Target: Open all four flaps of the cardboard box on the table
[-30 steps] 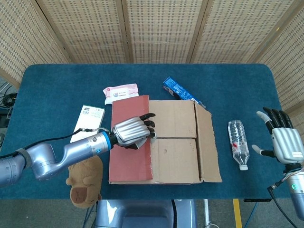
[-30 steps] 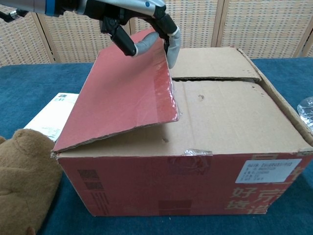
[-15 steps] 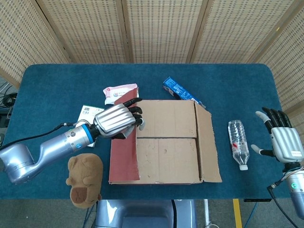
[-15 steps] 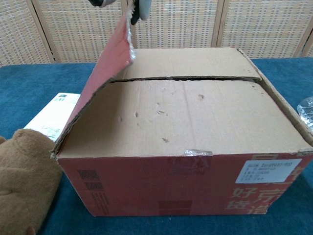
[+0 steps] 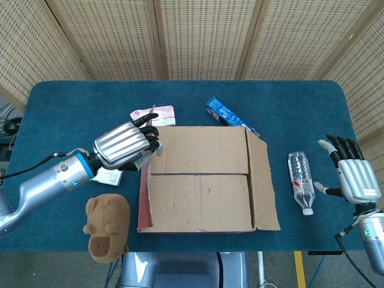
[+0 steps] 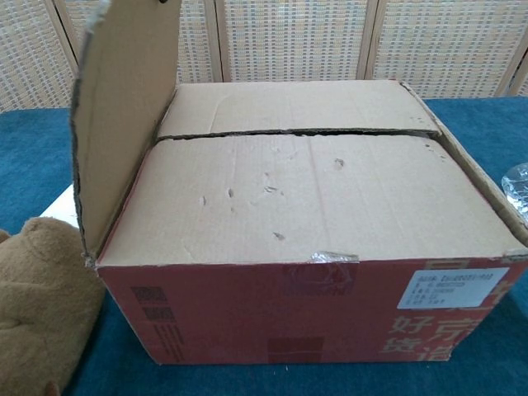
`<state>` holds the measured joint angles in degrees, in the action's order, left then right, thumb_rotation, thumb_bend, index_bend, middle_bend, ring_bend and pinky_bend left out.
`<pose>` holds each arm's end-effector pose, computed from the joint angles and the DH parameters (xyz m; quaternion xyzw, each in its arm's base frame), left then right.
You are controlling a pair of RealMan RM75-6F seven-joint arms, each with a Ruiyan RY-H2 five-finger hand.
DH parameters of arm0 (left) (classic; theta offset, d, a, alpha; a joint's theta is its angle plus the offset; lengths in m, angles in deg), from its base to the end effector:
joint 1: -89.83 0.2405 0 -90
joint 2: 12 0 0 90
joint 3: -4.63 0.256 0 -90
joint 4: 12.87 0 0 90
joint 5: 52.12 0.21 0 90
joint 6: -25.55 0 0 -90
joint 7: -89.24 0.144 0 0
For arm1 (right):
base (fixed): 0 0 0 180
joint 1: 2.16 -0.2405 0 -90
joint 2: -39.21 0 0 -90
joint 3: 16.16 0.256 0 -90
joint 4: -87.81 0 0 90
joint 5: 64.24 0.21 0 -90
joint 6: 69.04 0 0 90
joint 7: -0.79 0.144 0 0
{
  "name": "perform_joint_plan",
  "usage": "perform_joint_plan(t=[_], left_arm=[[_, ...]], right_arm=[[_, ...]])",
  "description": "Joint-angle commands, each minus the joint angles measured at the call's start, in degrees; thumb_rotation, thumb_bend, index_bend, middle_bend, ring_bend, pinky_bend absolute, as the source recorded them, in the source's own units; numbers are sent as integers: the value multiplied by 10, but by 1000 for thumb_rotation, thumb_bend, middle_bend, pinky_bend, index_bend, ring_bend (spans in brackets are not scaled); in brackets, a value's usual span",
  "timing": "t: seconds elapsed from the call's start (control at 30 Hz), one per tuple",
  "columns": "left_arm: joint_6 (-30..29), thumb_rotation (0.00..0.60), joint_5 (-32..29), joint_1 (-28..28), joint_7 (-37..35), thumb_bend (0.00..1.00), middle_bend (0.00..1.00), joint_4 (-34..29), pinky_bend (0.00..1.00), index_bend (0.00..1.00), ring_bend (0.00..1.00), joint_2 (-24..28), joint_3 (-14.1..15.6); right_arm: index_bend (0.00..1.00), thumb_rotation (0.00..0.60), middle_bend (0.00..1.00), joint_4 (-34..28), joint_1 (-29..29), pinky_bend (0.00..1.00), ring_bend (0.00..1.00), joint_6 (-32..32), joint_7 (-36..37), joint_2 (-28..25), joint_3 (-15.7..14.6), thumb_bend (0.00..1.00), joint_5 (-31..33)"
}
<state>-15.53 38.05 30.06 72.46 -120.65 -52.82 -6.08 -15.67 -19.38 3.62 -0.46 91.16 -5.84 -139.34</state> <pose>-0.0300 0.3480 0.1771 -0.8556 -0.2150 -0.3786 0.2801 -0.2551 -0.2636 0.2049 0.6102 -0.3806 0.4002 0.5680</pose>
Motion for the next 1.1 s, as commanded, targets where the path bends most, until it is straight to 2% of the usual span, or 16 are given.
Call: perform_joint_plan(t=[0.03,0.17,0.3,0.73,0.87,0.97,1.1], left_arm=[[-17,558,5,22,-6,507,492,-8,0,418,265,26,5],[-27,557,6,37,-11,410,492,-9,0,418,265,43,5],[-38,558,10,54,-16,378,493,-13,0,418,266,60,8],[-70,559,22,112,-37,406,499,-19,0,417,273,118,15],[-66,558,6,125,-8,402,498,-23,0,418,272,106,17],[-87,558,-30,137,63,391,484,-26,0,397,270,65,10],[-106,559,-71,146,127,363,358,-38,0,296,210,26,3]], right_arm=[[126,600,70,-2,-1,44,0,-1,-3,-1,0,131,1],[126,600,70,-5,-2,44,0,-3,-7,-1,0,131,1],[126,600,70,-8,-3,44,0,-3,-10,-3,1,131,1],[126,600,70,-16,-5,43,0,-3,-15,-8,3,131,0],[126,600,70,-13,-4,43,0,-4,-12,-6,2,131,1],[126,600,70,-12,-4,44,0,-5,-11,-3,-1,131,0],[126,600,70,-12,-1,43,0,-3,-12,-2,-3,132,-3]])
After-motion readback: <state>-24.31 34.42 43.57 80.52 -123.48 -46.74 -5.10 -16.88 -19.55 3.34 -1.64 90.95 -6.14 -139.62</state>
